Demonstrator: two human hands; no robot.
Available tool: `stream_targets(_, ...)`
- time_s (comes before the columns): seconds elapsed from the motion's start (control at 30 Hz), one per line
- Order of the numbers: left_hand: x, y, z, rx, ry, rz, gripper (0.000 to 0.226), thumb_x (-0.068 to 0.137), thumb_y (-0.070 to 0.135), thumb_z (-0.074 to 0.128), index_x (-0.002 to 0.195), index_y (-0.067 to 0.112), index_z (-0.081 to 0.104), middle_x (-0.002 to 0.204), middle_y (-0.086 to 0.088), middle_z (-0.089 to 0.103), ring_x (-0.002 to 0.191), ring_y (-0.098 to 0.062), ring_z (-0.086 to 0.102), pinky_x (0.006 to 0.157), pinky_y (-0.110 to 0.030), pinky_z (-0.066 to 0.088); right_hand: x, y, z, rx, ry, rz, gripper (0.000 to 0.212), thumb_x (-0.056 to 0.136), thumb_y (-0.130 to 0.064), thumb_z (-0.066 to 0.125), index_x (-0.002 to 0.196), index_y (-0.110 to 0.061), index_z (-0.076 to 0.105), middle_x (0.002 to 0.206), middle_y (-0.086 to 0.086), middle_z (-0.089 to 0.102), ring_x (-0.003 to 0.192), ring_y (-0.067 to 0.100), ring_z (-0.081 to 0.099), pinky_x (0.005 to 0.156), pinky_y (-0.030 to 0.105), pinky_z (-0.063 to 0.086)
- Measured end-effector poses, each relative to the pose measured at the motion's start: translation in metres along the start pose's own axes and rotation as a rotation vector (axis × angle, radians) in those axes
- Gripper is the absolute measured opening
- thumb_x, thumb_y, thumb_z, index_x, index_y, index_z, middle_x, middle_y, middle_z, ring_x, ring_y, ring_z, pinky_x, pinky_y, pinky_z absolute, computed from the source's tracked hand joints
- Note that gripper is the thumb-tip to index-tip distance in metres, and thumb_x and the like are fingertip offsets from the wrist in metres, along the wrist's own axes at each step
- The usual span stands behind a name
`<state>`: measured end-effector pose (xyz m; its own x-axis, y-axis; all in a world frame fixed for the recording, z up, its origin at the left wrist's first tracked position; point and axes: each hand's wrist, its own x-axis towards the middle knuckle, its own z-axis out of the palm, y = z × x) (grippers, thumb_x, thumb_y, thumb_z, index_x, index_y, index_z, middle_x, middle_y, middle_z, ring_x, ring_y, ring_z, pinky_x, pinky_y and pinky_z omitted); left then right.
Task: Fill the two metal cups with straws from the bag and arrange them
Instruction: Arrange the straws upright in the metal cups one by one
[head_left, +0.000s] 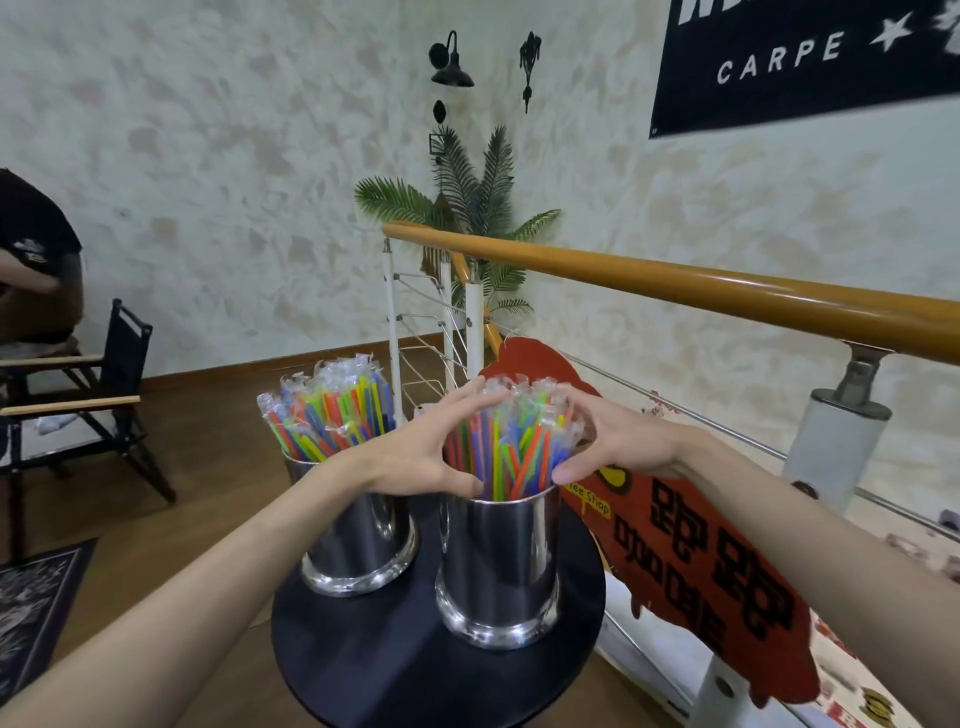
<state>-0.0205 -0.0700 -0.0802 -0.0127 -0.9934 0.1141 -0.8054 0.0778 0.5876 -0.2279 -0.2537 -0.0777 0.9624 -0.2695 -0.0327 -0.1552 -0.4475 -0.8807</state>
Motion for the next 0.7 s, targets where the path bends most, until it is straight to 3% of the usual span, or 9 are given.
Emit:
stream_targets(0.1,0.002,0.001,0.007,-0.089,0.047,-0.001,0.093,0.074,0.054,0.079,0.149,0.06,0.024,0.166,0.021,-0.003,0.152,-0.002,-0.001,0.125,-0.046,0.014,0.005,-0.006,0.007,-0.016,-0.005,-0.062,0.075,0.078,0.002,0.083,0.14,-0.021,0.048,0.129,0.002,0.07,0.123,0.019,0.064,0.11,0.037,0.047)
stream_targets(0.17,0.001,0.005,0.013,-0.112,0.11,-0.014,0.098,0.067,0.07,0.075,0.151,0.056,0.026,0.167,0.02,-0.002,0.151,-0.003,0.003,0.124,-0.045,0.015,0.007,-0.006,0.007,-0.085,0.07,-0.072,0.074,0.078,-0.005,0.086,0.14,-0.022,0.05,0.128,0.0,0.07,0.121,0.018,0.065,0.111,0.045,0.046)
stream_targets(0.27,0.003,0.013,0.022,-0.09,0.226,-0.021,0.104,0.063,0.076,0.073,0.153,0.048,0.029,0.168,0.012,0.004,0.148,0.0,0.007,0.121,-0.04,0.017,0.01,-0.009,0.011,-0.262,0.213,-0.126,0.066,0.077,-0.019,0.09,0.135,-0.023,0.059,0.123,-0.009,0.07,0.114,0.009,0.067,0.106,0.042,0.05)
stream_targets(0.4,0.008,0.02,0.03,-0.062,0.343,-0.01,0.095,0.071,0.061,0.08,0.152,0.037,0.037,0.166,0.004,0.016,0.135,0.007,0.01,0.111,-0.025,0.018,0.013,-0.017,0.022,-0.352,0.337,-0.216,0.048,0.077,-0.044,0.086,0.121,-0.03,0.07,0.112,-0.011,0.073,0.102,0.009,0.07,0.094,0.04,0.057)
stream_targets(0.47,0.011,0.016,0.031,-0.09,0.412,-0.007,0.083,0.076,0.052,0.08,0.148,0.033,0.043,0.163,0.005,0.026,0.136,0.007,0.014,0.11,-0.023,0.022,0.014,-0.018,0.024,-0.372,0.377,-0.227,0.041,0.079,-0.05,0.081,0.115,-0.034,0.072,0.104,-0.009,0.076,0.093,0.01,0.072,0.086,0.037,0.058)
stream_targets(0.53,0.013,0.007,0.031,-0.142,0.456,0.013,0.067,0.082,0.041,0.08,0.142,0.031,0.05,0.154,0.011,0.036,0.137,0.005,0.027,0.105,-0.017,0.033,0.016,-0.018,0.024,-0.396,0.404,-0.234,0.029,0.083,-0.047,0.079,0.11,-0.038,0.072,0.1,-0.009,0.077,0.088,0.009,0.071,0.081,0.034,0.057)
stream_targets(0.6,0.015,0.0,0.029,-0.175,0.473,0.032,0.055,0.088,0.028,0.078,0.137,0.03,0.055,0.147,0.015,0.043,0.127,0.013,0.042,0.09,-0.005,0.042,0.018,-0.016,0.021,-0.38,0.389,-0.206,0.023,0.088,-0.042,0.076,0.11,-0.037,0.072,0.099,-0.01,0.078,0.089,0.004,0.072,0.083,0.033,0.057)
stream_targets(0.67,0.015,-0.004,0.028,-0.221,0.475,0.052,0.05,0.089,0.018,0.076,0.134,0.028,0.057,0.14,0.016,0.048,0.115,0.019,0.051,0.082,-0.006,0.049,0.019,-0.015,0.019,-0.348,0.362,-0.172,0.022,0.091,-0.039,0.074,0.112,-0.033,0.074,0.098,-0.009,0.079,0.09,0.005,0.074,0.087,0.036,0.059)
stream_targets(0.7,0.015,-0.007,0.028,-0.237,0.477,0.058,0.049,0.089,0.016,0.076,0.133,0.027,0.058,0.138,0.015,0.051,0.114,0.013,0.056,0.083,-0.012,0.053,0.02,-0.014,0.018,-0.341,0.36,-0.167,0.023,0.091,-0.037,0.073,0.113,-0.03,0.074,0.099,-0.008,0.079,0.09,0.006,0.074,0.088,0.039,0.059)
